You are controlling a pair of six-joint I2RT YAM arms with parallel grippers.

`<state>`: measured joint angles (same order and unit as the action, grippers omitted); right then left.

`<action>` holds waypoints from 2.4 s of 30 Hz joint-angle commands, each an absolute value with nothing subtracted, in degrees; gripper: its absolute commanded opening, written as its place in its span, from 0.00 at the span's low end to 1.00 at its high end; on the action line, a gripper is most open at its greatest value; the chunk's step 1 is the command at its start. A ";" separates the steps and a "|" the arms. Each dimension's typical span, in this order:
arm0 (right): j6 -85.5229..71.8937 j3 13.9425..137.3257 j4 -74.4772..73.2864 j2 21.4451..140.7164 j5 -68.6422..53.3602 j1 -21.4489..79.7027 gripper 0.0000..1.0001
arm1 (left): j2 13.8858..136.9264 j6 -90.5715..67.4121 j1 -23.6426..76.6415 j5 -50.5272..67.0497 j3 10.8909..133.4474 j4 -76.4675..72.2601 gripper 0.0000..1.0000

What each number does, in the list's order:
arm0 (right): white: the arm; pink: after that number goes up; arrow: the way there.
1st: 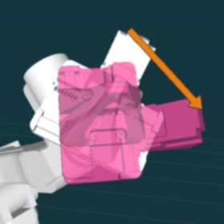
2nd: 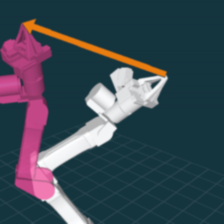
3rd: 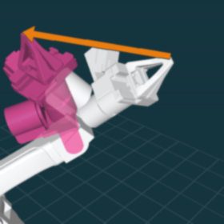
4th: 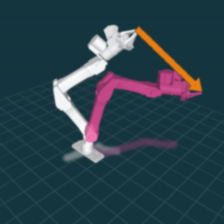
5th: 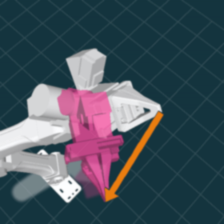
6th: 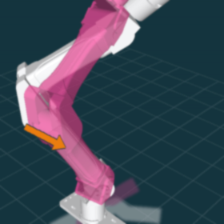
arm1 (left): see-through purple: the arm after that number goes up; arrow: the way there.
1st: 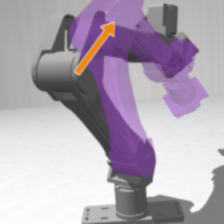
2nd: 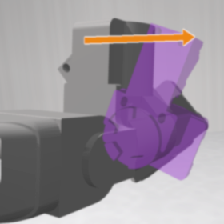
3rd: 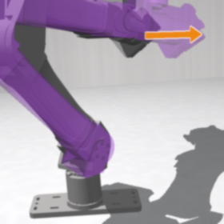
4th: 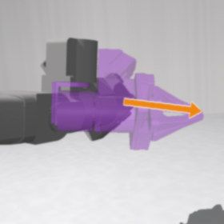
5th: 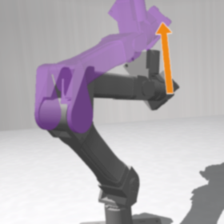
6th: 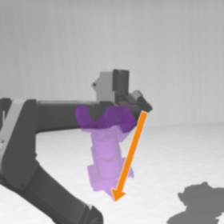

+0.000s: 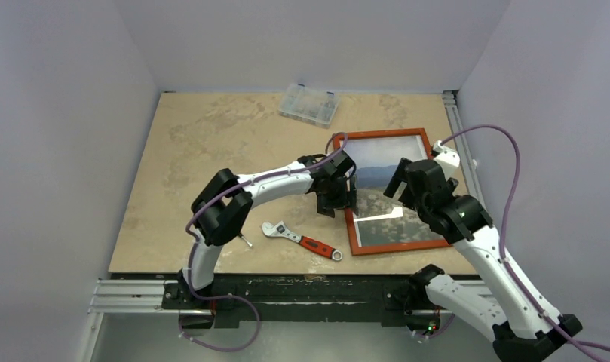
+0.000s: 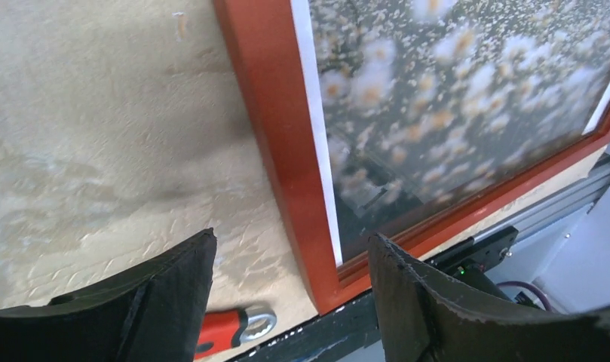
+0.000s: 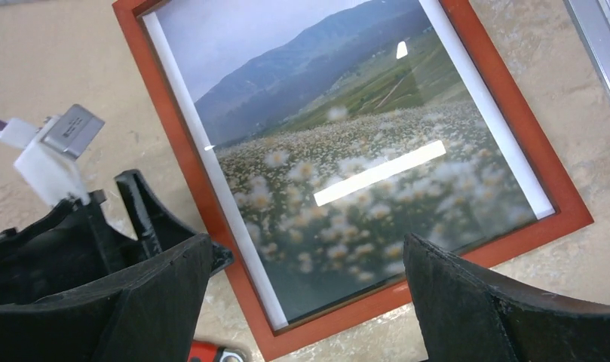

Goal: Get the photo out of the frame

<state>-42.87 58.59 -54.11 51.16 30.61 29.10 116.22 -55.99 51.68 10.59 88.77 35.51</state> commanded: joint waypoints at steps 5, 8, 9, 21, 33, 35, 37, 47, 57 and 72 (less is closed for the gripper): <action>-43.16 54.59 -55.40 45.97 32.06 28.83 0.95 | 121.22 -61.34 53.14 5.24 92.29 35.03 0.67; -42.91 54.02 -55.21 45.17 31.87 28.83 0.95 | 123.07 -61.83 53.34 4.02 94.05 35.82 0.61; -42.84 53.97 -55.19 44.89 31.82 28.83 0.95 | 123.74 -61.73 53.39 3.34 95.02 36.41 0.59; -42.40 53.52 -54.76 43.61 31.37 28.80 0.95 | 127.25 -61.76 53.57 2.24 98.20 37.11 0.48; -42.90 53.82 -55.20 43.29 31.68 28.82 0.95 | 120.23 -58.72 53.57 3.35 97.22 34.06 0.08; -43.35 54.20 -55.65 43.21 31.85 28.83 0.95 | 119.17 -58.67 53.55 3.66 97.27 33.92 0.00; -43.96 54.80 -56.33 42.83 32.23 28.82 0.95 | 118.08 -58.44 53.53 4.46 97.35 33.65 0.00; -45.23 55.83 -57.74 39.93 35.92 28.80 0.95 | 110.80 -56.74 53.53 3.78 98.37 34.85 0.00; -46.52 55.90 -56.43 42.24 31.91 28.77 0.98 | 113.40 -55.12 52.57 5.90 100.97 36.35 0.00; -48.50 56.08 -30.10 72.04 -5.93 11.00 0.98 | 113.80 -56.41 51.87 9.38 95.72 30.86 0.00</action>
